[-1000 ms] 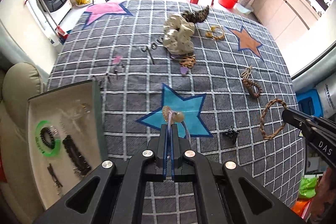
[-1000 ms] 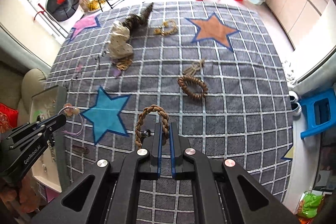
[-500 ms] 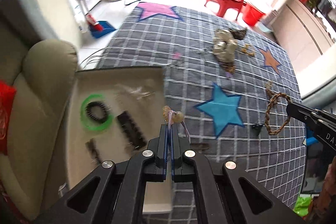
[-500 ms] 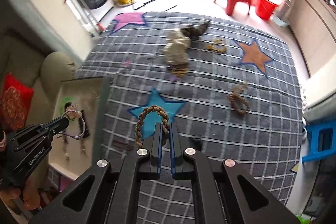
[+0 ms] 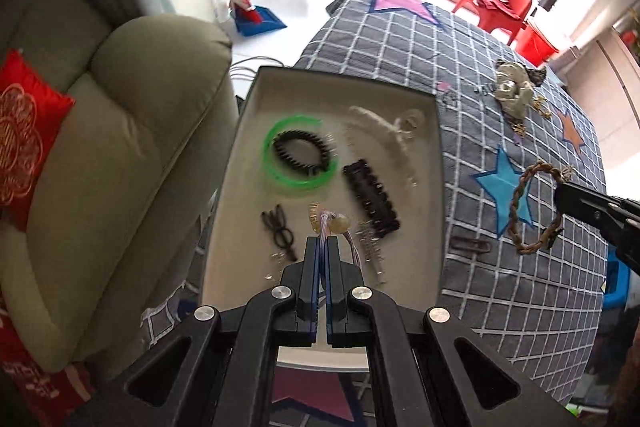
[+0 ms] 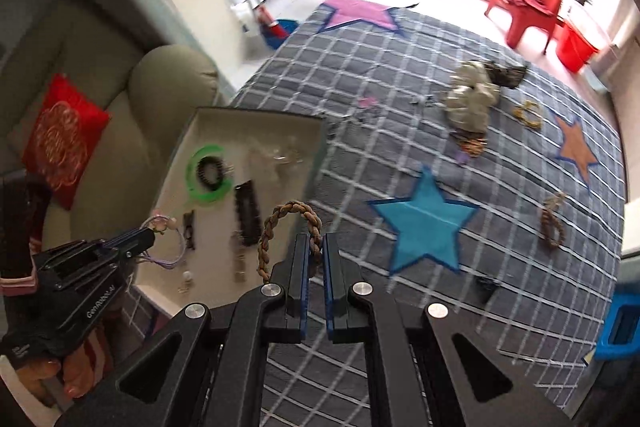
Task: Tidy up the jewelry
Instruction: 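Carry both hair ties into the white tray and open both tools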
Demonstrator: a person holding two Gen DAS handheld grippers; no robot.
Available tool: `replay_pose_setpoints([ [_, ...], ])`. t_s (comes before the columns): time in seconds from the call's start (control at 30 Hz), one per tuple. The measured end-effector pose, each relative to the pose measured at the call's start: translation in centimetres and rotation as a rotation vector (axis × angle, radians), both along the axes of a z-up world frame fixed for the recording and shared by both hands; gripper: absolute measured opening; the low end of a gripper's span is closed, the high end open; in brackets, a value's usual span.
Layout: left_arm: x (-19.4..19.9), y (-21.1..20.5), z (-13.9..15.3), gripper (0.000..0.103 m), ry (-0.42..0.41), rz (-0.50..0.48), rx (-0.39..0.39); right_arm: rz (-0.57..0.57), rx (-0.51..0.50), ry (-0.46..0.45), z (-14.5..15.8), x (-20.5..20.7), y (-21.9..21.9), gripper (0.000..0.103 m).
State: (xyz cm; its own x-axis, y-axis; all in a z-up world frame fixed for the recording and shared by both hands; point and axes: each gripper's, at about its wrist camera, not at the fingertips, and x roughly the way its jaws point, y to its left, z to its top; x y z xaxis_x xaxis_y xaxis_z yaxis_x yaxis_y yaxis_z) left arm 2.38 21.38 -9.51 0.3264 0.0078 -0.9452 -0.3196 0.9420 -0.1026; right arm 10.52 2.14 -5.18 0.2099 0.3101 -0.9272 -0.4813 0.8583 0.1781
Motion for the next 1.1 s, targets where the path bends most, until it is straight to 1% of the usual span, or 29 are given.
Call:
replay_pose_setpoints([
  [0.17,-0.4,1.0,-1.0,0.004,0.012,0.025,-0.018,0.045,0.003,0.035,-1.2,-0.5,2.3,0.007],
  [0.37,0.2,1.3,-2.6,0.004,0.021,0.023,-0.028,0.077,0.006,0.084,-3.5,-0.6,4.5,0.007],
  [0.53,1.4,1.5,-4.5,0.004,0.039,0.022,-0.015,0.089,0.006,0.111,-5.5,-0.3,5.7,0.007],
  [0.73,2.2,1.6,-6.4,0.004,0.062,0.014,0.009,0.075,0.004,0.153,-8.3,0.4,6.5,0.007],
  [0.9,2.8,1.3,-7.9,0.004,0.078,-0.003,0.036,0.089,-0.004,0.157,-9.8,1.0,7.4,0.006],
  [1.1,2.9,1.1,-9.1,0.004,0.097,0.006,0.04,0.067,-0.025,0.166,-11.6,2.0,7.3,0.007],
])
